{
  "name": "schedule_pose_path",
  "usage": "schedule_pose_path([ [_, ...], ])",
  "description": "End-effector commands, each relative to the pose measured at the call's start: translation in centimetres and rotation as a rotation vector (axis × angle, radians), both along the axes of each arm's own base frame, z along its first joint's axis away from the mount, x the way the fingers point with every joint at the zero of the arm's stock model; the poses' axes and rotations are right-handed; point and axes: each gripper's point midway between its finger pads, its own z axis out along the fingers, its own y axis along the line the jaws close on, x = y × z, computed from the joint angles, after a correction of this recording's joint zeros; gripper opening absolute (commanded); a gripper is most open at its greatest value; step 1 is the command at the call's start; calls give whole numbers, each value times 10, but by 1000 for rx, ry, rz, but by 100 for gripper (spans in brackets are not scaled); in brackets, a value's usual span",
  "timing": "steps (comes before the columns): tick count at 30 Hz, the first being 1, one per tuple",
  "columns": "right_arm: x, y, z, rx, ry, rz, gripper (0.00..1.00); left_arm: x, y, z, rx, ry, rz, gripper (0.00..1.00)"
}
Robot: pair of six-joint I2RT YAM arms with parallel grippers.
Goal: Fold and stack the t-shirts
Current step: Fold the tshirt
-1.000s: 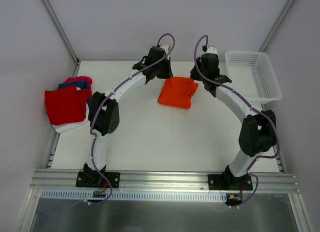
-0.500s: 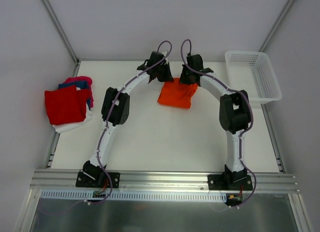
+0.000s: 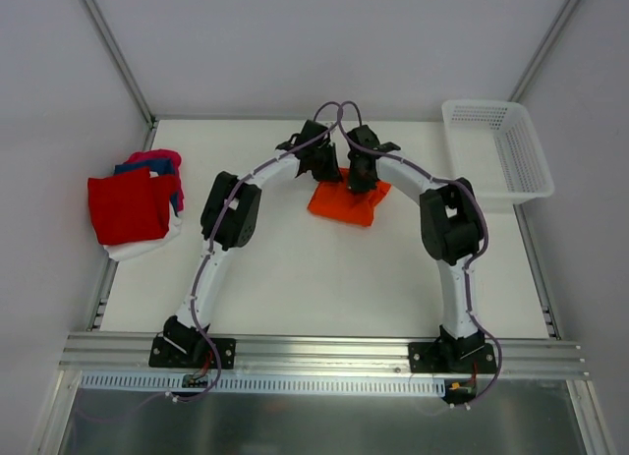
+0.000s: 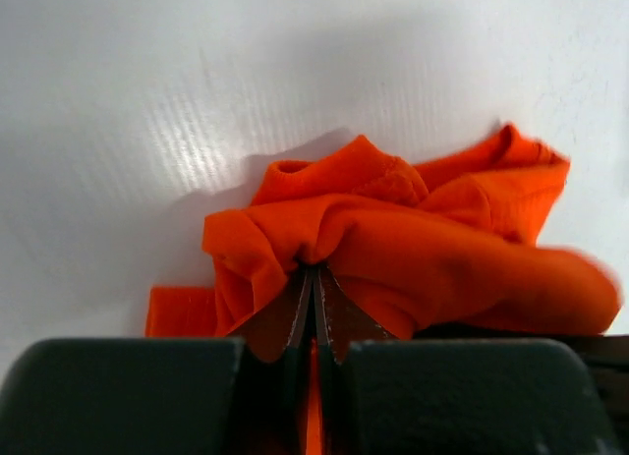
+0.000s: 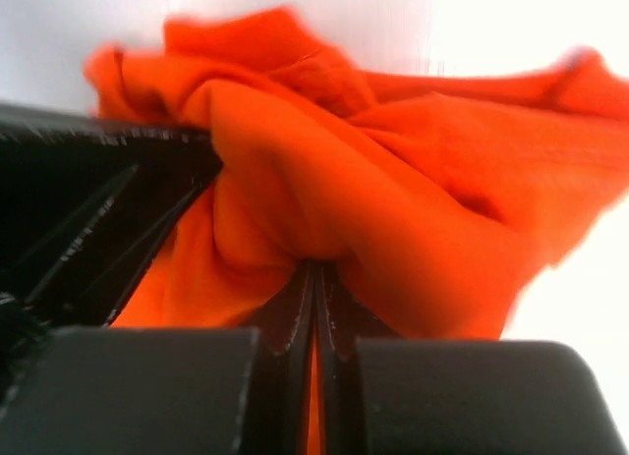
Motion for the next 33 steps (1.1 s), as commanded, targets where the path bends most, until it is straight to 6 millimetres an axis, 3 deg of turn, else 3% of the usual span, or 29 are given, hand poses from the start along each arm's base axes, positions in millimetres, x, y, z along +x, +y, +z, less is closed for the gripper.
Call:
schedule_pose_path([
  [1,-43,-7,-16,-75,103,2,1,-35,-13,-1,41,54,-45,0],
  [2,-47,-7,-9,-84,83,1,0,-49,-16,-9,70,67,-57,0],
  [4,-66,-8,-18,-107,91,16,1,-58,-10,-5,130,47,-21,0],
  [5,-67,-6,-10,-91,62,11,1,-78,-7,-19,172,76,-28,0],
  [7,-87,-10,-22,-106,90,15,1,-87,2,-4,214,39,17,0],
  [8,-90,-9,-19,-92,74,14,0,-108,9,-18,261,69,21,0],
  [9,-97,-8,-22,-88,80,12,1,-112,15,-7,277,42,44,0],
  [10,-109,-14,-32,-101,105,8,1,-126,29,-19,326,64,62,0],
  [12,-118,-10,-31,-85,88,9,0,-139,39,-16,340,70,87,0],
  [13,-128,-14,-39,-100,105,8,0,-155,52,-30,373,108,92,0],
  [16,-140,-11,-40,-101,102,12,1,-179,72,-37,423,129,123,0],
  [18,-149,-9,-42,-109,92,23,1,-188,75,-34,438,110,135,0],
  [22,-146,-3,-30,-116,24,42,1,-193,82,-25,458,54,168,0],
  [25,-142,4,-6,-84,-53,61,1,-189,84,1,446,-24,208,0],
  [26,-141,5,1,-80,-73,63,1,-187,84,20,425,-67,223,0],
  [30,-136,1,33,-96,-129,73,1,-187,82,53,393,-150,221,0],
  [33,-139,8,43,-65,-138,89,0,-188,84,54,397,-152,221,0],
])
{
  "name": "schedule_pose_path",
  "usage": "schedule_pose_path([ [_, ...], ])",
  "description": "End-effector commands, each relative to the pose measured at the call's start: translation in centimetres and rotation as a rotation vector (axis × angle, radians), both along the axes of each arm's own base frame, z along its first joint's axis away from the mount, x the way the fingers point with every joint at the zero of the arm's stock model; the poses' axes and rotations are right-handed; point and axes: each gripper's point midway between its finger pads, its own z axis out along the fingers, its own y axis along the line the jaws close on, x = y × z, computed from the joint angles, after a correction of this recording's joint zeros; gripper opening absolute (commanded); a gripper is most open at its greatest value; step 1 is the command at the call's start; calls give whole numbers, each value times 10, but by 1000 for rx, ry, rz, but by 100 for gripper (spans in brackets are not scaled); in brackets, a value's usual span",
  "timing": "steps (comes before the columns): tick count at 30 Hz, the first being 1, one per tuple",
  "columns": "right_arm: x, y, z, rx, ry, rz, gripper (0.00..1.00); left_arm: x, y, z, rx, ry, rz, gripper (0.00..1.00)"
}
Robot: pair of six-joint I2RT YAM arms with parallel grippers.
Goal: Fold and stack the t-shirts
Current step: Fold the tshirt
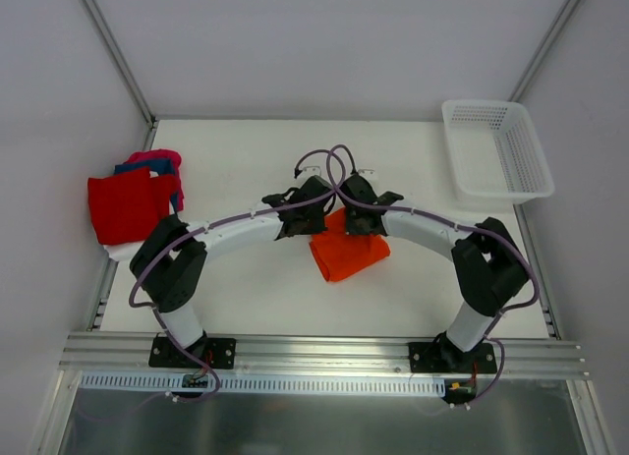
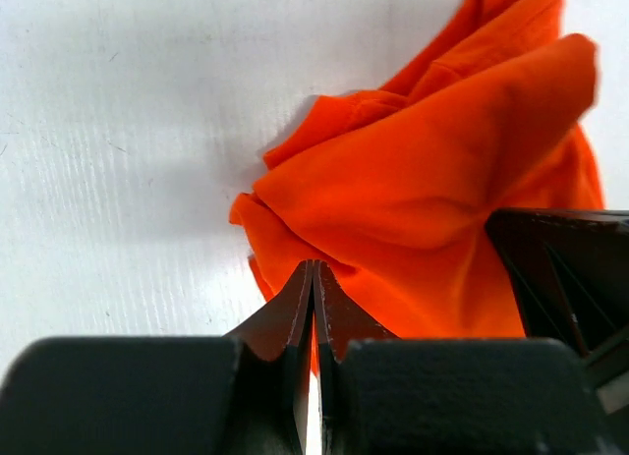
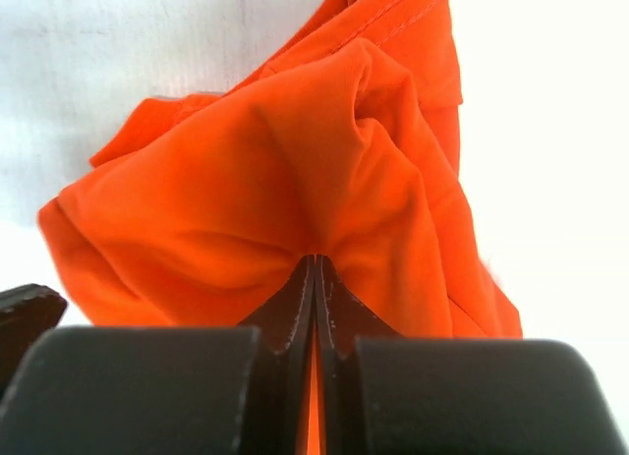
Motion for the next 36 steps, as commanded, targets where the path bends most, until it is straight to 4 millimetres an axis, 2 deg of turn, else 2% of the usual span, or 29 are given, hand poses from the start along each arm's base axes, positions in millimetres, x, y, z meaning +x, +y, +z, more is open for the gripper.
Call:
schedule_pose_path([
  [1,-1,3,32,16,-54,17,0,-3,13,10,49,-40,12,0],
  [6,-20,8,43,1,-98,30,0,-7,13,10,33,-30,13,0],
  [8,-24,3,57,2,-129,16,1,-9,11,17,15,-37,5,0],
  [10,-30,-8,60,-28,-130,0,0,-15,9,22,-17,-27,-7,0],
  [12,-29,-20,67,-46,-167,-28,1,-25,7,19,-22,-16,-17,0],
  [15,-32,-35,58,-94,-163,-50,1,-34,7,13,-14,-6,-22,0],
  [17,-33,-39,49,-107,-139,-56,1,-36,4,7,-12,12,-27,0],
  [21,-35,-38,22,-156,-78,-59,1,-35,-8,2,-9,24,-57,0],
  [24,-33,-34,9,-171,-45,-59,1,-31,-23,-4,-21,36,-90,0],
  [28,-34,-30,-14,-195,6,-53,1,-34,-32,-21,-37,71,-116,0],
  [36,-50,-28,-34,-147,56,-47,1,-32,-40,-40,-41,85,-135,0],
])
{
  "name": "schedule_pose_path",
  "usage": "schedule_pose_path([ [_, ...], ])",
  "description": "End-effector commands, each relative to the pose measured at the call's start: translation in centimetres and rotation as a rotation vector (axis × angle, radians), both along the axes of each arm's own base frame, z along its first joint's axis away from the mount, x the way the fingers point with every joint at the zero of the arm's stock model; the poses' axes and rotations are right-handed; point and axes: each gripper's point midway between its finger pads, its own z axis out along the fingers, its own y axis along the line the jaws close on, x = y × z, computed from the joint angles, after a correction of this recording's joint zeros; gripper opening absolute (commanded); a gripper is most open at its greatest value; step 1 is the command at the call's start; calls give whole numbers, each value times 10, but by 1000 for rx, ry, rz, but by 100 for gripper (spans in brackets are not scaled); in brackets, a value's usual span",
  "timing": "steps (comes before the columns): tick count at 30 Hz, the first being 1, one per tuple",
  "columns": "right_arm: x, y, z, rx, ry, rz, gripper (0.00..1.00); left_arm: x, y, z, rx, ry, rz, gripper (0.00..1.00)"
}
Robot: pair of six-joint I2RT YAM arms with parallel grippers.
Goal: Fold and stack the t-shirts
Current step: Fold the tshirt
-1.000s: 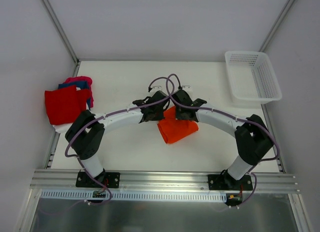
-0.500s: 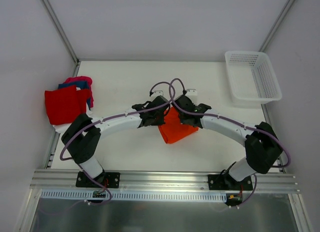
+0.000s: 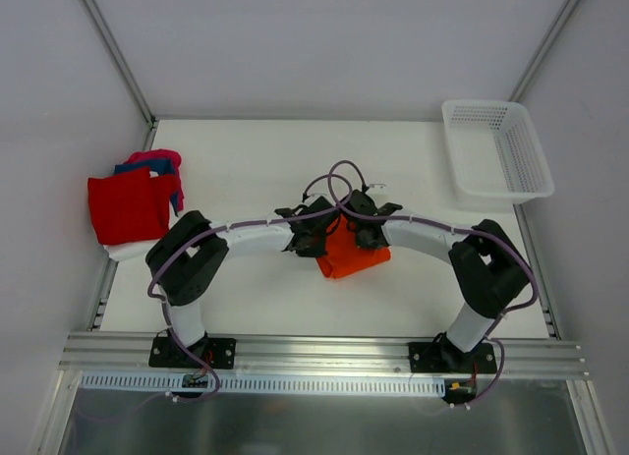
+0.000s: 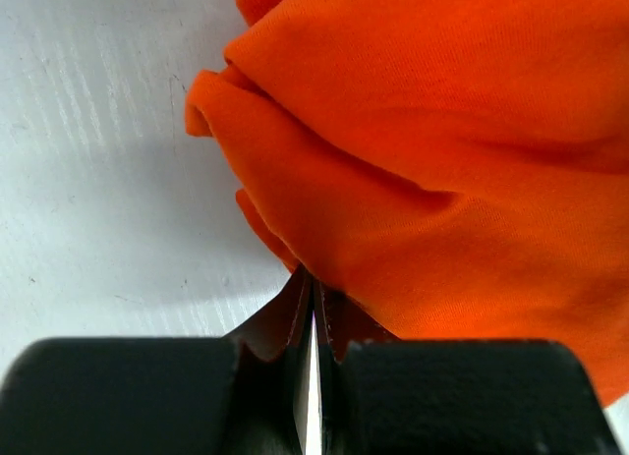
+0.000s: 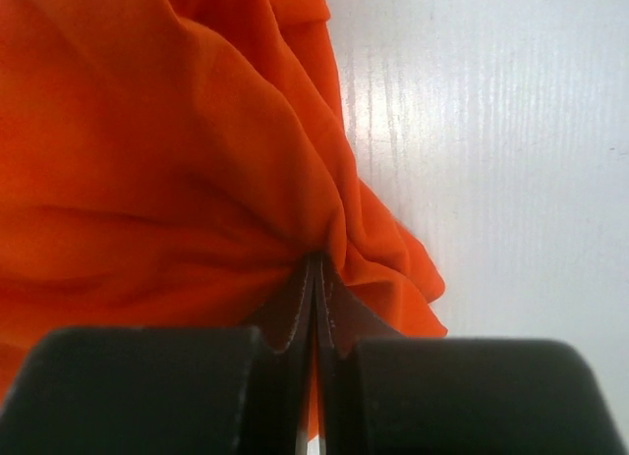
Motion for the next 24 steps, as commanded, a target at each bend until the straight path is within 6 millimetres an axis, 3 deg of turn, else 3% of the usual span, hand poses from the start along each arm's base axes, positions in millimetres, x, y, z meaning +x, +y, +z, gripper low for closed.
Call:
schedule_pose_path([
  [1,-29,10,-18,18,61,41,1,21,-36,15,-106,-86,-31,0],
  [12,-54,34,-27,136,107,77,1,33,-27,0,-48,-95,-10,0],
  [24,-78,45,-12,151,122,113,1,50,10,-1,-8,-115,64,0],
])
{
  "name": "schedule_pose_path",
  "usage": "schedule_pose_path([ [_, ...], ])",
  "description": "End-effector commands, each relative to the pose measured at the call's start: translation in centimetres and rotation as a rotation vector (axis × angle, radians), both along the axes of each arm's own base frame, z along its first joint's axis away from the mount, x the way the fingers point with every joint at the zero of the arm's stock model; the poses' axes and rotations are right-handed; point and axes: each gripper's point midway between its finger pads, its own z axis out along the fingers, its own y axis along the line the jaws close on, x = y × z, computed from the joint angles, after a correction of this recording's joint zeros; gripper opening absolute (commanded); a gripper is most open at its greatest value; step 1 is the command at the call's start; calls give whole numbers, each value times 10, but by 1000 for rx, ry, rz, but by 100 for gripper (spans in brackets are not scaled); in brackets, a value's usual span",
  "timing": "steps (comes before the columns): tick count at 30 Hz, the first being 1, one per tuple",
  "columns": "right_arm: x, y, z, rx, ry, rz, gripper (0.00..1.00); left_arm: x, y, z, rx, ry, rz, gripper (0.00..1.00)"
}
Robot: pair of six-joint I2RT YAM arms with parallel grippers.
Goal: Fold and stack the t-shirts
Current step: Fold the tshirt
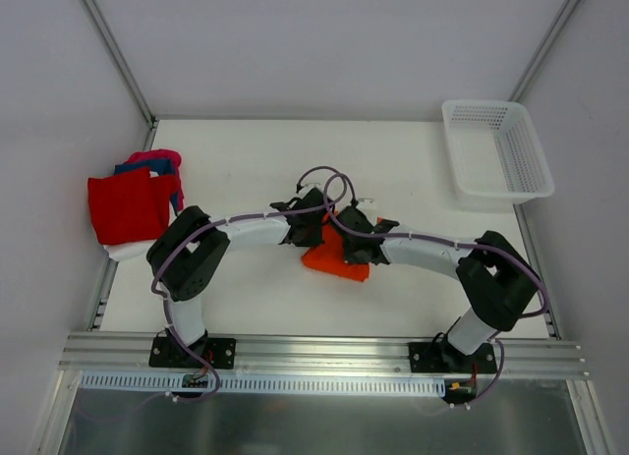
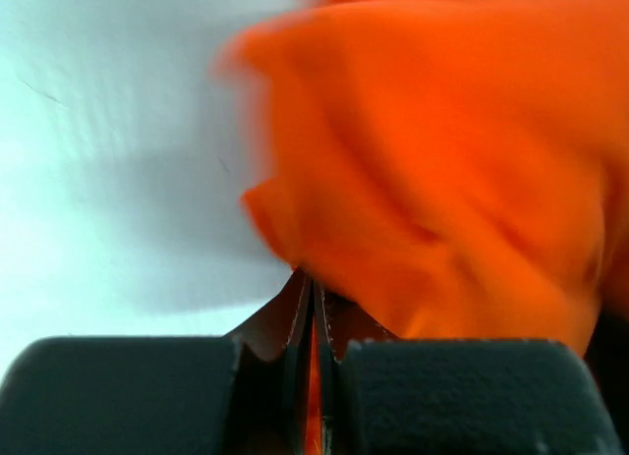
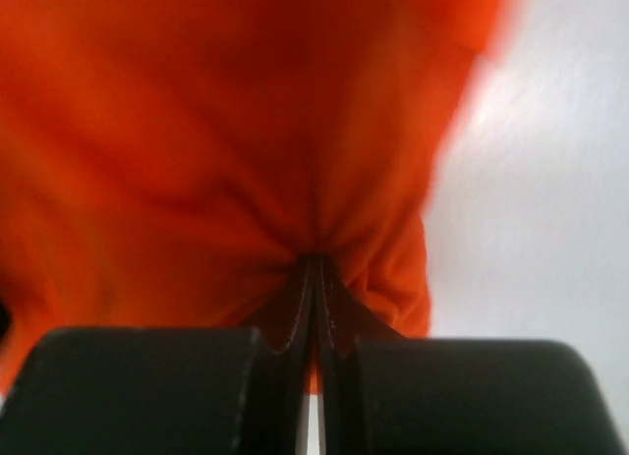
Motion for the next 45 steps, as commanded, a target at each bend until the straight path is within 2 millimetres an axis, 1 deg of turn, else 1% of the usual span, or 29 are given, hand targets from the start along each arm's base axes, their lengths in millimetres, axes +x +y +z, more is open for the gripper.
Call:
schedule_pose_path([
  [1,-54,12,-7,-39,100,106,1,24,8,1,13,-75,27,0],
  [5,-59,12,5,-57,71,114,1,28,19,10,7,-96,55,0],
  [7,-59,7,8,-83,45,100,1,26,23,11,9,-99,59,0],
  [8,-57,5,10,-86,30,94,1,25,23,19,-4,-110,62,0],
  [10,-54,-2,18,-99,-12,76,1,22,29,24,-8,-122,73,0],
  [11,-53,-4,21,-98,-24,72,0,22,30,35,-24,-146,79,0],
  [12,-51,-5,30,-80,-51,66,1,19,35,37,-23,-152,83,0],
  [13,-50,-9,34,-87,-70,59,0,19,38,41,-23,-164,89,0],
  [14,-49,-12,37,-87,-80,54,0,17,39,52,-44,-185,84,0],
  [15,-50,-15,42,-90,-89,50,1,14,41,54,-47,-187,84,0],
  [16,-49,-19,44,-103,-97,43,1,11,42,63,-69,-196,83,0],
  [18,-50,-24,48,-116,-103,36,1,4,46,64,-81,-192,86,0],
  [19,-50,-25,49,-114,-107,27,1,2,48,73,-101,-206,91,0],
  [21,-52,-27,47,-108,-104,22,0,-5,53,71,-108,-201,96,0],
  [22,-53,-27,49,-89,-106,20,1,-7,54,78,-127,-214,98,0],
  [23,-54,-27,48,-81,-108,20,1,-12,58,75,-125,-202,98,0],
  [25,-57,-28,50,-64,-108,16,1,-17,59,79,-145,-204,98,0],
  [26,-58,-28,50,-59,-110,13,1,-20,63,75,-136,-203,102,0],
  [28,-60,-30,51,-41,-120,4,0,-22,67,75,-128,-211,107,0],
  [29,-59,-27,53,-12,-135,-3,0,-23,70,71,-118,-206,110,0],
  [30,-64,-31,46,-8,-126,-1,1,-24,71,69,-112,-204,113,0],
  [31,-65,-30,45,17,-134,-1,6,-26,73,63,-101,-192,114,0],
  [32,-62,-23,52,86,-171,-2,10,-27,73,60,-101,-183,116,0],
  [33,-68,-29,41,88,-159,6,14,-29,71,54,-94,-166,111,0],
  [34,-67,-27,42,116,-177,3,19,-29,70,51,-93,-158,107,0],
  [36,-69,-33,44,140,-197,-12,24,-28,67,45,-99,-152,100,0],
  [37,-71,-38,40,127,-196,-14,27,-30,66,38,-101,-139,91,0],
  [40,-74,-46,39,118,-198,-26,34,-28,56,33,-141,-136,67,0],
  [45,-78,-52,35,113,-192,-31,39,-31,51,22,-143,-93,59,0],
])
